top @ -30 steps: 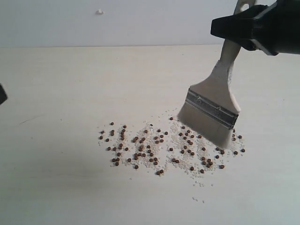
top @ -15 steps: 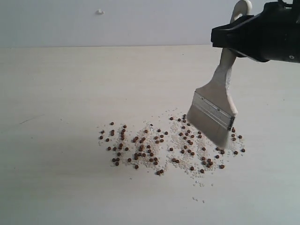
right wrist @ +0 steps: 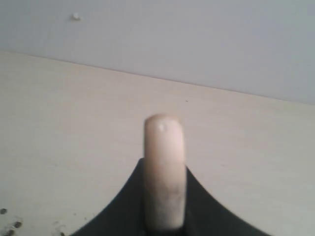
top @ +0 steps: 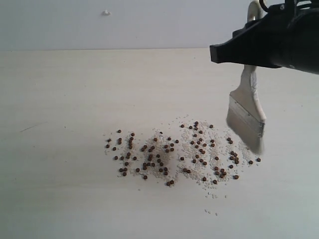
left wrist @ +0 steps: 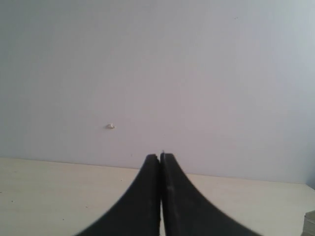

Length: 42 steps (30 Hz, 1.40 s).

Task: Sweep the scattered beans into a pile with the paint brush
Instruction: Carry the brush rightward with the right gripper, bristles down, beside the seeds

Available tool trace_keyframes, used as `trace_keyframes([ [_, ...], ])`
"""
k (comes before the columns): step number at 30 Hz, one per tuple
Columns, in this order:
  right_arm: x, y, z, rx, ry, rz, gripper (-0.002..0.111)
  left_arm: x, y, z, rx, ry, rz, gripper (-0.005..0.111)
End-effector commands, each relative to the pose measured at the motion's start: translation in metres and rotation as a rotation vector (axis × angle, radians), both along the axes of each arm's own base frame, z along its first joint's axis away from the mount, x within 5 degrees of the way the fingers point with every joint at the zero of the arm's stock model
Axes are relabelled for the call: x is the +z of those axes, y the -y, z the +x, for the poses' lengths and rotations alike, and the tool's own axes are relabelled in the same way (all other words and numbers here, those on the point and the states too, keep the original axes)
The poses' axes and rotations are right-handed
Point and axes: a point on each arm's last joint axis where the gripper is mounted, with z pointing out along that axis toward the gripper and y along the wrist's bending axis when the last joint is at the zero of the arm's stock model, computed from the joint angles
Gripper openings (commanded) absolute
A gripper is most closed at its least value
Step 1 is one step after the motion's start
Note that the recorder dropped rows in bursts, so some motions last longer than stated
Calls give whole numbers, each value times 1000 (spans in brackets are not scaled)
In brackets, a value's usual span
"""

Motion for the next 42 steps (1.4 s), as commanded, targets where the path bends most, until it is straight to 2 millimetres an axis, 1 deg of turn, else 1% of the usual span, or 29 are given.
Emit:
trace_keyframes([
  [1, -5, 8, -11, -30, -1, -33, 0, -1, 0, 0, 1, 1, 2, 0],
  [5, -10, 16, -25, -7, -3, -21, 0, -1, 0, 0, 1, 1, 2, 0],
  [7, -8, 22, -33, 9, 15, -22, 0, -1, 0, 0, 1, 1, 2, 0],
  [9, -3, 25, -44, 61, 50, -12, 0, -1, 0, 0, 1, 1, 2, 0],
  [13, 6, 25, -68, 216, 98, 101, 0, -1, 0, 0, 1, 1, 2, 0],
  [15, 4, 25, -77, 257, 94, 142, 0, -1, 0, 0, 1, 1, 2, 0],
  [17, 0, 28, -82, 255, 82, 165, 0, -1, 0, 0, 1, 1, 2, 0],
  [23, -16, 32, -87, 229, 22, 194, 0, -1, 0, 0, 1, 1, 2, 0],
  [27, -17, 35, -85, 129, -28, 310, 0, -1, 0, 0, 1, 1, 2, 0],
  [30, -15, 38, -82, 68, -11, 360, 0, -1, 0, 0, 1, 1, 2, 0],
  [34, -7, 43, -77, -19, 65, 473, 0, -1, 0, 0, 1, 1, 2, 0],
  [37, -1, 44, -75, -15, 167, 533, 0, -1, 0, 0, 1, 1, 2, 0],
  [40, -1, 42, -73, -1, 227, 610, 0, -1, 0, 0, 1, 1, 2, 0],
  [42, -4, 42, -70, -14, 255, 621, 0, -1, 0, 0, 1, 1, 2, 0],
])
